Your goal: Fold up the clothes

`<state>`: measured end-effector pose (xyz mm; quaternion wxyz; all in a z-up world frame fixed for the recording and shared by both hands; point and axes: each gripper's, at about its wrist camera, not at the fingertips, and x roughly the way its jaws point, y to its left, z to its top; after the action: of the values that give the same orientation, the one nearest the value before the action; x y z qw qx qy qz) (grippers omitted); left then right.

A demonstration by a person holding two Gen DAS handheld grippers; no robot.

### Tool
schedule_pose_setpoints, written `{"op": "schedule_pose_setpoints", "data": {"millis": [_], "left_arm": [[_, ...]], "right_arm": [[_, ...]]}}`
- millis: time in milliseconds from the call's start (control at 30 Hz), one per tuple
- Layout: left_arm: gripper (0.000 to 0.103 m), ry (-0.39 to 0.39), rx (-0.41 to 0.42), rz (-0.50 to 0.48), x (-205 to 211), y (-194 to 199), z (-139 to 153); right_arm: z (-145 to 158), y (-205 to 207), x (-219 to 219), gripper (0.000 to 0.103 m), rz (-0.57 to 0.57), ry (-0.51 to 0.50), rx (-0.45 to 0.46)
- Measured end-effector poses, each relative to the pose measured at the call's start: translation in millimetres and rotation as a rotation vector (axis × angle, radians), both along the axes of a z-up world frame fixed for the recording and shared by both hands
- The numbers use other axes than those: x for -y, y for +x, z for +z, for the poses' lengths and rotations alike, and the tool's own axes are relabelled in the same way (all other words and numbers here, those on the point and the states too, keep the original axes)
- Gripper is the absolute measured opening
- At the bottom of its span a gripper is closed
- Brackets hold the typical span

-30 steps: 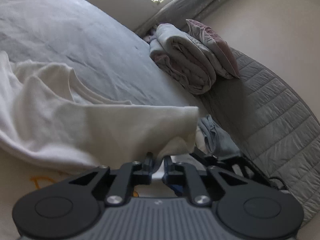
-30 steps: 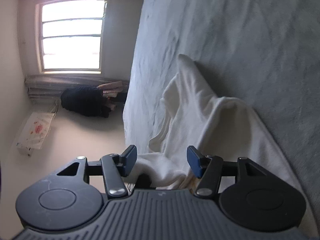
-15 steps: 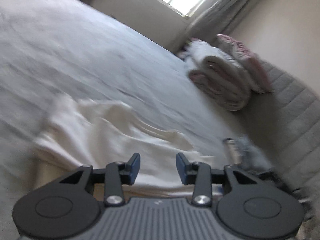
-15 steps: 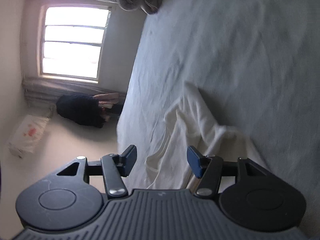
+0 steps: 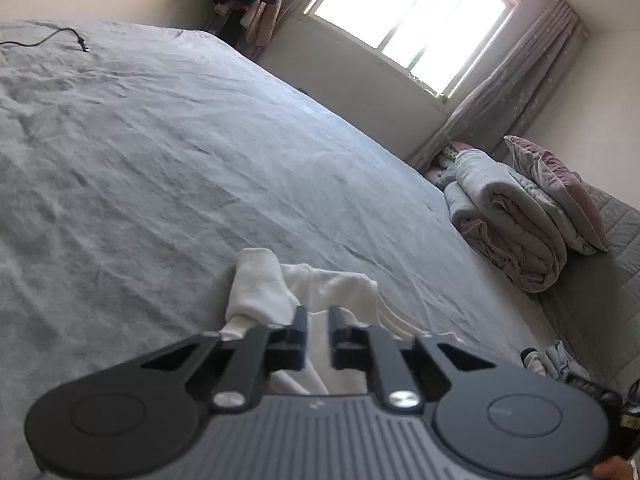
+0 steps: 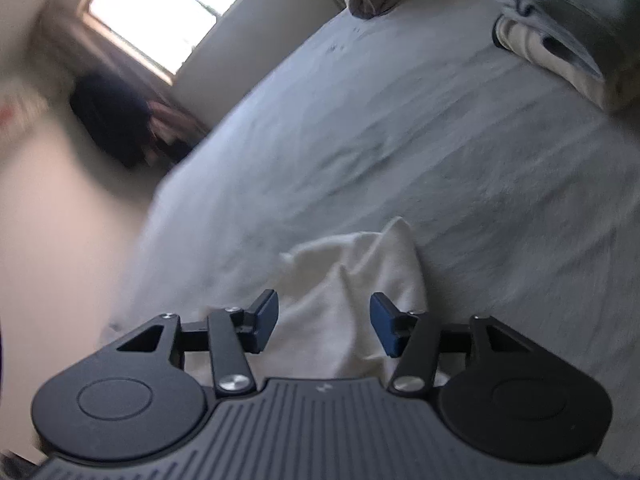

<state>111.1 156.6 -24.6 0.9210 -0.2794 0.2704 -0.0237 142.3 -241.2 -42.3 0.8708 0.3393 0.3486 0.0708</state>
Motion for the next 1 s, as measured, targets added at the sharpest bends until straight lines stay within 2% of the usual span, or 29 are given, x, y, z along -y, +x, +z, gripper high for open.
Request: {"op": "schedule_pose_setpoints", "data": {"millis": [33, 167, 233, 333, 467, 567, 633, 733, 767, 833, 933, 1000], "left_arm": [[0.003, -0.001, -0.006, -0.002, 0.0, 2.5, -3.6], [0.003, -0.010, -0.028, 0.017, -2.6, 8.3, -14.0], [0.003, -0.032, -0.030, 0.029, -6.1, 10.1, -16.9], [0.003, -0.031, -0.015, 0.030, -6.8, 11.4, -18.2], [0.003, -0.002, 0.035, 0.009, -3.6, 10.2, -14.8], [0.004, -0.010, 0.048, 0.001, -2.6, 9.9, -14.5], [0.004, -0.003, 0.031, -0.005, -1.1, 11.7, -16.5], [0.004, 0.050, -0.064, -0.033, 4.6, 19.3, -27.1], [0.003, 0.068, -0.095, -0.044, 6.5, 21.6, -31.5], [0.002, 0.095, -0.104, -0.070, 9.4, 21.9, -37.1], [0.002, 0.100, -0.098, -0.081, 8.4, 20.9, -29.4], [0.003, 0.084, -0.030, -0.073, 5.7, 14.9, -18.7]], "right_arm": [[-4.9, 0.5, -3.1, 0.047, 0.002, -0.026, -0.003], [-18.8, -0.7, -7.7, 0.034, 0.025, -0.060, 0.024], [-18.6, -1.2, -14.7, 0.017, 0.041, -0.097, 0.042], [-7.5, -6.8, -20.9, 0.011, 0.046, -0.129, 0.103], [27.6, -27.4, -20.9, 0.010, 0.029, -0.164, 0.261], [38.0, -42.9, -16.1, 0.010, -0.007, -0.212, 0.324], [31.6, -43.7, -11.9, 0.010, -0.017, -0.221, 0.299], [8.8, -41.1, -11.6, 0.010, -0.022, -0.259, 0.230], [1.1, -41.3, -13.7, 0.010, -0.021, -0.306, 0.215], [-12.8, -41.7, -18.0, 0.010, -0.018, -0.397, 0.189], [-16.0, -43.3, -25.4, 0.009, 0.008, -0.490, 0.210], [-18.0, -44.3, -30.3, 0.009, 0.025, -0.552, 0.223]]}}
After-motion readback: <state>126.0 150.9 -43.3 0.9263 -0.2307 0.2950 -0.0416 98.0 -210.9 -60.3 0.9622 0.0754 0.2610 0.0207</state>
